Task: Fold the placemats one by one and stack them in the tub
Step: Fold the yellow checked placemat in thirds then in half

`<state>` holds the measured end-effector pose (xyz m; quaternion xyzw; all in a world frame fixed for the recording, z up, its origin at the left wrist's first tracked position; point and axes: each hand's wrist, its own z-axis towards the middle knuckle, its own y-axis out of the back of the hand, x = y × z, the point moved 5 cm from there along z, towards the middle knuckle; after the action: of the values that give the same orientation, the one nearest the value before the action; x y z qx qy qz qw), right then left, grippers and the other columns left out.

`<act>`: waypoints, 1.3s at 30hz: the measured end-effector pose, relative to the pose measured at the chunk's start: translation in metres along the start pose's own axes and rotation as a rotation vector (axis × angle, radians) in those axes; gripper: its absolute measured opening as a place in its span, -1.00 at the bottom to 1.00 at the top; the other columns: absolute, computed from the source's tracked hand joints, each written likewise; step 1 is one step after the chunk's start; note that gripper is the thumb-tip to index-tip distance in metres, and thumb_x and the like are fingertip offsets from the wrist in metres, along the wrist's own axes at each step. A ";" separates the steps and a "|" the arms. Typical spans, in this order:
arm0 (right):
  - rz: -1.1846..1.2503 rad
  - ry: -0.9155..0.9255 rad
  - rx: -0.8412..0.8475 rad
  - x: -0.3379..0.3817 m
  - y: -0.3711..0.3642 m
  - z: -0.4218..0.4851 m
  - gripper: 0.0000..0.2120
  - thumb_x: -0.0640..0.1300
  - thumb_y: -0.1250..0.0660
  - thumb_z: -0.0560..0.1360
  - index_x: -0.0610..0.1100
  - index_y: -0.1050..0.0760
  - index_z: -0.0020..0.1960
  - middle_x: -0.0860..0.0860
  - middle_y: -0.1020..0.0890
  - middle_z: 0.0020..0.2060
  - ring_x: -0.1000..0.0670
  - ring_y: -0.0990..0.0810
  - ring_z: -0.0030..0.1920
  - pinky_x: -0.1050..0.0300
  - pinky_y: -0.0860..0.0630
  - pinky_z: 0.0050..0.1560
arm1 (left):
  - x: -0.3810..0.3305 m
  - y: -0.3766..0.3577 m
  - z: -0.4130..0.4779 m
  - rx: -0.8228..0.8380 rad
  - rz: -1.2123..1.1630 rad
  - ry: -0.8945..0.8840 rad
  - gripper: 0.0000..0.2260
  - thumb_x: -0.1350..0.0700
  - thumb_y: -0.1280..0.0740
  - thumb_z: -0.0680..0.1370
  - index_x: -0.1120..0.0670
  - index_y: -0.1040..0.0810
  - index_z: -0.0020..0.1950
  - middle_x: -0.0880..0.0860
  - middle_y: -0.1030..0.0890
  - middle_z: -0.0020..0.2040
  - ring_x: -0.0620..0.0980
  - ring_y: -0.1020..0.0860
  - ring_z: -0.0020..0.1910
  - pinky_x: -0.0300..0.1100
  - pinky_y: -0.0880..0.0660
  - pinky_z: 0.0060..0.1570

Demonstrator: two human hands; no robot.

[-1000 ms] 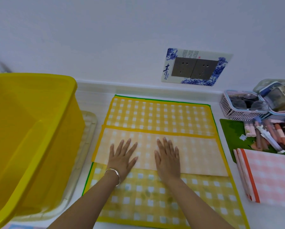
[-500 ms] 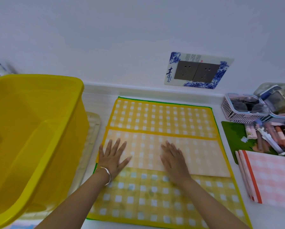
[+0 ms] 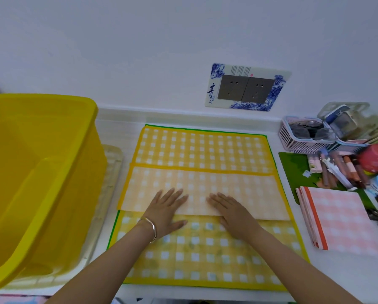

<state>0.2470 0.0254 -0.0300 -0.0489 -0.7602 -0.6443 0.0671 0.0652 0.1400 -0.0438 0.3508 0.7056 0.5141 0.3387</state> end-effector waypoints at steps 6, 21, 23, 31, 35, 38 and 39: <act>0.097 -0.024 -0.110 -0.004 0.013 -0.006 -0.62 -0.19 -0.10 0.58 -0.07 -0.43 0.36 0.03 -0.47 0.33 0.03 -0.44 0.33 0.12 -0.47 0.24 | -0.006 0.007 0.004 -0.042 -0.080 -0.033 -0.42 -0.23 0.22 0.50 -0.13 -0.05 0.51 -0.07 0.02 0.54 -0.01 0.03 0.52 -0.11 0.08 0.45; 0.711 -0.196 0.295 -0.023 0.075 -0.011 -0.61 0.01 -0.25 0.57 -0.29 -0.49 -0.26 0.00 -0.34 -0.42 0.09 -0.27 -0.43 0.22 -0.18 -0.32 | 0.005 0.079 0.017 0.158 -0.605 -0.009 -0.55 -0.01 -0.35 0.52 -0.08 -0.40 -0.58 -0.06 -0.20 -0.51 -0.10 -0.18 -0.49 -0.23 -0.18 -0.42; 0.728 -0.214 0.334 -0.028 0.084 -0.009 -0.84 -0.03 -0.34 0.51 -0.07 -0.65 -0.06 0.12 -0.63 -0.17 0.17 -0.55 -0.24 0.28 -0.40 -0.16 | 0.007 0.091 0.023 0.207 -0.619 -0.006 -0.59 -0.04 -0.37 0.50 -0.11 -0.46 -0.57 -0.04 -0.22 -0.48 -0.06 -0.20 -0.45 -0.22 -0.20 -0.37; 0.432 -0.260 0.490 -0.057 0.110 -0.005 -0.78 0.01 -0.28 0.55 -0.09 -0.47 -0.21 0.06 -0.32 -0.47 0.14 -0.27 -0.52 0.22 -0.16 -0.42 | 0.026 0.133 0.044 0.232 -0.582 0.035 -0.56 -0.08 -0.39 0.48 -0.03 -0.40 -0.58 -0.07 -0.18 -0.49 -0.04 -0.16 -0.43 -0.22 -0.18 -0.36; 0.470 -0.269 0.446 -0.071 0.123 0.004 -0.72 0.08 -0.36 0.49 -0.11 -0.57 -0.26 0.07 -0.35 -0.50 0.13 -0.29 -0.54 0.28 -0.17 -0.47 | 0.034 0.139 0.053 0.206 -0.593 0.069 -0.57 -0.07 -0.41 0.46 -0.05 -0.41 -0.59 -0.08 -0.19 -0.53 -0.06 -0.18 -0.45 -0.24 -0.19 -0.38; 0.518 -0.273 0.409 -0.080 0.131 0.017 -0.77 0.09 -0.41 0.44 -0.08 -0.65 -0.13 0.00 -0.57 -0.31 0.04 -0.50 -0.32 0.20 -0.35 -0.30 | 0.042 0.144 0.063 0.110 -0.544 0.153 -0.69 -0.11 -0.44 0.42 -0.03 -0.51 -0.47 -0.06 -0.37 -0.48 -0.06 -0.34 -0.42 -0.25 -0.30 -0.35; 0.526 -0.270 0.387 -0.083 0.133 0.023 -0.79 0.07 -0.42 0.43 -0.07 -0.66 -0.13 -0.02 -0.59 -0.27 0.02 -0.52 -0.29 0.17 -0.37 -0.27 | 0.045 0.148 0.066 0.062 -0.481 0.182 -0.72 -0.15 -0.43 0.41 -0.05 -0.53 -0.42 -0.06 -0.45 -0.41 -0.05 -0.43 -0.36 -0.24 -0.35 -0.30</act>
<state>0.3493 0.0707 0.0826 -0.3144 -0.8316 -0.4365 0.1377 0.1187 0.2433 0.0775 0.1356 0.8118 0.4263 0.3753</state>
